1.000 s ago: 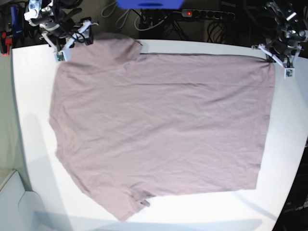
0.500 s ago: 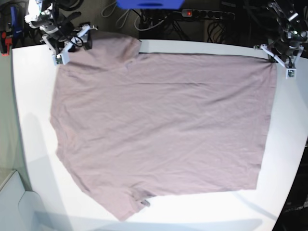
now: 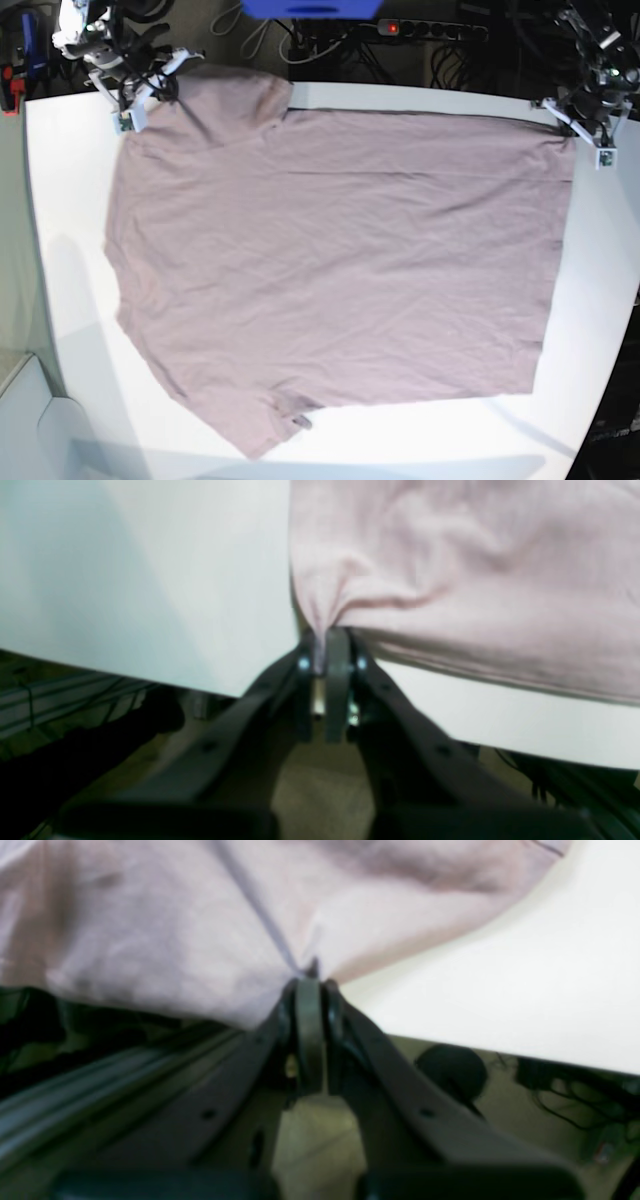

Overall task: Layout the t-shirt on the table in an organized manner, then fold the t-shirt properly
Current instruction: 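Lift the grasped corners with both grippers and pull them taut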

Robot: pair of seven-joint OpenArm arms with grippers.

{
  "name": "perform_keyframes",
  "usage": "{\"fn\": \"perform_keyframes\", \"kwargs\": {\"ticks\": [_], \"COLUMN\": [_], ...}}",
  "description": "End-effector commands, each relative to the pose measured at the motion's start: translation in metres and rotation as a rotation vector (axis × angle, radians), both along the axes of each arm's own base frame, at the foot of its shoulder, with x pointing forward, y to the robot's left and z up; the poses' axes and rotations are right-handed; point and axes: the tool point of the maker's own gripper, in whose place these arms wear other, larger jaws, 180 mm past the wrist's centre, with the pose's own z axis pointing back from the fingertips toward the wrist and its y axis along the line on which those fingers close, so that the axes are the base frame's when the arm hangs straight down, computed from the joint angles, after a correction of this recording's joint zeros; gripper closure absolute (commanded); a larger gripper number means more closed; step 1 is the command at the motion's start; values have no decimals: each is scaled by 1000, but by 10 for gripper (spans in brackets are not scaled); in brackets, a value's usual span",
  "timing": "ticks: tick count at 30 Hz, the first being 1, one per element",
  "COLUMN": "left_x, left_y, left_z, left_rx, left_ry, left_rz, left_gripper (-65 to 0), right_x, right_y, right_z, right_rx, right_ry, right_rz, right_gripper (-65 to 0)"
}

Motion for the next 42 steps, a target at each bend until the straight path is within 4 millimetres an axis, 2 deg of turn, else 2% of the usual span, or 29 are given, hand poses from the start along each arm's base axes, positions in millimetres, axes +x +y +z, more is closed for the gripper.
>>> {"fn": "perform_keyframes", "kwargs": {"ticks": [1,5,10,14,18,26,34,38,42], "left_x": [9,23,36,47,63,75,105,117,124], "left_y": [7,7,10,14,16,16,15,15,14], "left_z": [15,34,45,61,75,80,102,99,89], "left_rx": [35,70,80,111,130,121,120,86,45], "left_ry": [-43,-96,-82,-112,-158,-189,-273,-286,-281], "left_rz": [-4,-18,-8,-16,-16,-11,-6,4,12], "left_gripper": [-1,-1,-1,-1,-1,-1,-1,-1,-1], "right_x": [7,21,33,39,55,88,123,139,156], "right_y": [0,1,-2,-2,-7,-13,-13,-14,-17], "right_z": [13,32,39,41,50,68,90,96,92], "right_rx": [-3,-22,-33,-35,-55,-74,-76,-71,-55], "right_ry": [-50,-115,-150,-164,-205,-292,-388,-420,-422], "right_rz": [14,33,40,38,54,61,57,51,34], "right_gripper": [0,0,0,0,0,0,0,0,0]}}
